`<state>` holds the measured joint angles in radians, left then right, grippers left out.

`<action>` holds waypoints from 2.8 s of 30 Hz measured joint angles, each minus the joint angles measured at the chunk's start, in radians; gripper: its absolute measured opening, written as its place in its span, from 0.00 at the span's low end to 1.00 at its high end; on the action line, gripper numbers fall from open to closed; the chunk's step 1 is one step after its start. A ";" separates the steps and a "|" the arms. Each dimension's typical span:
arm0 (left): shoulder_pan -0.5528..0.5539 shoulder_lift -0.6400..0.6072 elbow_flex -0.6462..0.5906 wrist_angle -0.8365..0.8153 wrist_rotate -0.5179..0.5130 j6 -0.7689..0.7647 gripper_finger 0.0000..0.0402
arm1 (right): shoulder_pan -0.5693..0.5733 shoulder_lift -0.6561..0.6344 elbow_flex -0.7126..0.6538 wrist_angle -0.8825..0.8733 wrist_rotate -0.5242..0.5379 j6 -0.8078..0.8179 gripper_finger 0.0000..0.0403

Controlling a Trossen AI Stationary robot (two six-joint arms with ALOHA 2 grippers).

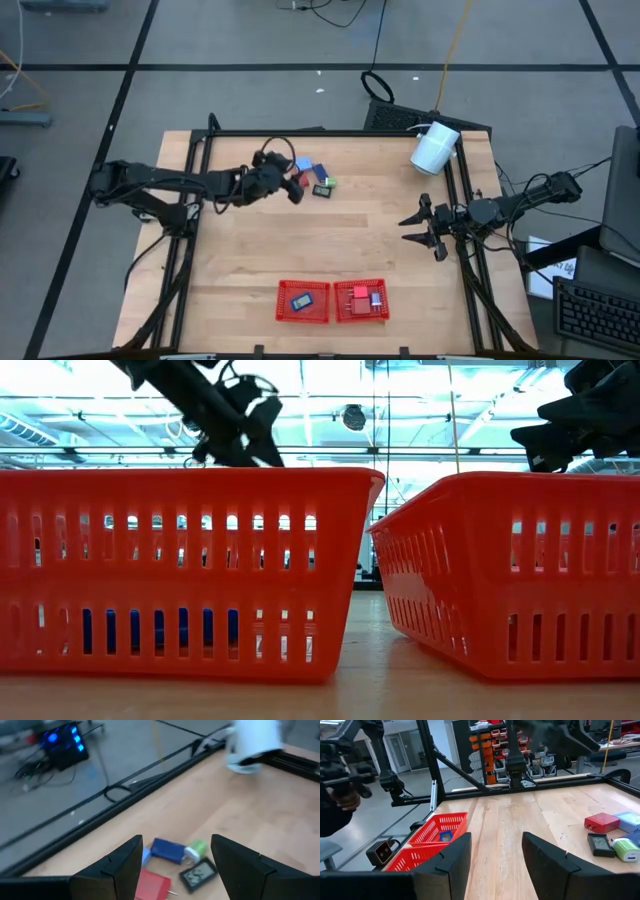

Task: Pick & Place Office items
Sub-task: Put the red charger adapter into the right red bin

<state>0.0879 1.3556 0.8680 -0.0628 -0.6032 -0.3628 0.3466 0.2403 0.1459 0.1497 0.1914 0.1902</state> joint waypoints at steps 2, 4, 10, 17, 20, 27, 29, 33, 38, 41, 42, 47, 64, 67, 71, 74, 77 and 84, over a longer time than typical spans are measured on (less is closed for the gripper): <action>0.030 0.000 -0.022 0.005 0.003 -0.042 0.60 | 0.000 0.000 0.000 0.000 0.000 0.000 0.41; 0.055 0.013 -0.035 0.004 0.034 -0.060 0.60 | 0.000 0.000 0.000 0.000 0.001 0.000 0.41; 0.128 0.105 0.016 -0.077 0.177 -0.170 0.60 | 0.000 0.001 0.000 0.002 0.074 0.000 0.41; 0.185 0.279 0.070 -0.116 0.220 -0.228 0.60 | 0.000 0.002 0.000 0.003 0.080 0.008 0.41; 0.196 0.337 0.071 -0.048 0.230 -0.234 0.60 | 0.000 0.003 0.000 0.003 0.074 0.009 0.41; 0.199 0.412 0.071 0.089 0.267 -0.217 0.60 | 0.000 0.004 0.000 0.004 0.074 0.009 0.41; 0.199 0.428 0.071 0.108 0.307 -0.218 0.60 | 0.000 0.004 0.000 0.005 0.074 0.008 0.41; 0.198 0.458 0.071 0.122 0.343 -0.221 0.60 | 0.000 0.004 0.000 0.005 0.074 0.008 0.41; 0.194 0.477 0.072 0.126 0.357 -0.222 0.60 | 0.000 0.004 0.000 0.007 0.073 0.011 0.41; 0.189 0.466 0.072 0.111 0.437 -0.215 0.60 | 0.000 0.004 0.000 0.007 0.073 0.011 0.41; 0.187 0.458 0.072 0.097 0.476 -0.216 0.60 | 0.000 0.004 0.000 0.007 0.073 0.011 0.41; 0.159 0.400 0.072 -0.041 0.553 -0.196 0.60 | 0.000 0.004 0.000 0.007 0.071 0.011 0.41; 0.027 0.229 0.070 -0.493 0.283 -0.634 0.60 | 0.000 0.004 0.000 0.003 0.070 0.008 0.41; 0.035 0.229 0.070 -0.536 0.279 -0.686 0.60 | 0.000 0.004 0.000 0.003 0.070 0.008 0.41; 0.053 0.229 0.070 -0.527 0.279 -0.696 0.60 | 0.000 0.005 0.000 0.003 0.070 0.008 0.41; 0.068 0.246 0.070 -0.508 0.287 -0.684 0.60 | 0.000 0.005 0.000 0.003 0.070 0.021 0.41; 0.085 0.273 0.070 -0.500 0.316 -0.665 0.60 | 0.000 0.005 0.000 0.003 0.069 0.026 0.41; 0.115 0.352 0.074 -0.423 0.337 -0.660 0.67 | 0.000 0.005 0.000 0.003 0.069 0.028 0.41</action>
<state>0.2029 1.7072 0.9418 -0.4863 -0.2657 -1.0228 0.3466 0.2455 0.1459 0.1532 0.2607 0.2181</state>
